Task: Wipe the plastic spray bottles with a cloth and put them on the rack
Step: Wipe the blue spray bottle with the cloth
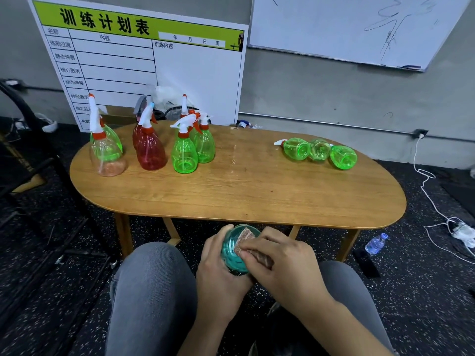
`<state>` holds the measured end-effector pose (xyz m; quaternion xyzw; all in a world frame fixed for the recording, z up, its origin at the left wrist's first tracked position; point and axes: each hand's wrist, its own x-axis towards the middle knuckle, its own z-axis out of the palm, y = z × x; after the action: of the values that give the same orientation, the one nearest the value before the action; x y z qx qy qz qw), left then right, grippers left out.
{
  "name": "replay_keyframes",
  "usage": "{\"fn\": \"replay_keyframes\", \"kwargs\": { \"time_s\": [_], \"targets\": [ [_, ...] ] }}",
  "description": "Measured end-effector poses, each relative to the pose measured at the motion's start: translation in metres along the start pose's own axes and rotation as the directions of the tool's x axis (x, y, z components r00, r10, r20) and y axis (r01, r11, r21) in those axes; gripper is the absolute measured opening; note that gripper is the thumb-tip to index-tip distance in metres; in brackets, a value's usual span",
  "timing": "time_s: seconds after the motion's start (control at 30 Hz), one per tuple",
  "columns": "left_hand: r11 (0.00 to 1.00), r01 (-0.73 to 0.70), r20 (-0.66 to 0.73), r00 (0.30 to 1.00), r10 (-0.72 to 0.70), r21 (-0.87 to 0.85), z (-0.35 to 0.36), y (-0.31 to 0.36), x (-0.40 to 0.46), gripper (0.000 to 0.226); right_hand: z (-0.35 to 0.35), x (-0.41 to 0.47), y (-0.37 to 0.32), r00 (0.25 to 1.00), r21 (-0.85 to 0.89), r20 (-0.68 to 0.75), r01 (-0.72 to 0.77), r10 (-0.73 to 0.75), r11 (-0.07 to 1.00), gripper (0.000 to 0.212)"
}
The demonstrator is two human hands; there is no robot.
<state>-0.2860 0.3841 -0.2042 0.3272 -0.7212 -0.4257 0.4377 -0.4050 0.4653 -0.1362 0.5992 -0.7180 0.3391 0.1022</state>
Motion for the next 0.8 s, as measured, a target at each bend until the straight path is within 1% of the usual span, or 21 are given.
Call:
{"fn": "replay_keyframes", "kwargs": {
  "time_s": [0.2, 0.33, 0.5, 0.63, 0.7, 0.77, 0.8],
  "targets": [
    [0.999, 0.020, 0.007, 1.000, -0.020, -0.036, 0.001, 0.000, -0.002, 0.086, -0.009, -0.005, 0.009, 1.000, 0.008, -0.007, -0.001, 0.001, 1.000, 0.019],
    [0.997, 0.021, 0.001, 1.000, -0.021, -0.071, 0.000, 0.003, -0.001, 0.084, -0.009, -0.002, 0.012, 1.000, -0.020, -0.010, -0.009, 0.008, 1.000, 0.020],
    [0.999, 0.009, -0.002, 1.000, -0.009, -0.052, -0.001, 0.001, 0.001, 0.085, -0.004, 0.000, 0.010, 1.000, -0.045, -0.021, -0.014, 0.013, 0.999, 0.019],
    [0.999, -0.008, -0.002, 1.000, 0.008, -0.046, 0.000, -0.001, 0.001, 0.087, -0.003, 0.000, 0.008, 0.999, -0.025, -0.007, -0.036, 0.036, 0.999, 0.022],
    [0.998, -0.013, 0.001, 1.000, 0.014, -0.053, -0.001, 0.001, 0.001, 0.087, -0.006, 0.000, 0.007, 0.997, 0.065, -0.012, -0.074, 0.075, 0.995, 0.021],
    [0.998, -0.011, -0.007, 1.000, 0.010, -0.068, 0.000, 0.003, 0.001, 0.091, -0.012, 0.003, 0.009, 0.985, 0.232, -0.042, -0.155, 0.169, 0.960, 0.016],
    [0.996, 0.000, -0.010, 1.000, -0.001, -0.085, 0.000, 0.004, 0.001, 0.096, -0.016, 0.005, 0.012, 0.976, 0.286, -0.058, -0.186, 0.211, 0.940, 0.014]
  ]
}}
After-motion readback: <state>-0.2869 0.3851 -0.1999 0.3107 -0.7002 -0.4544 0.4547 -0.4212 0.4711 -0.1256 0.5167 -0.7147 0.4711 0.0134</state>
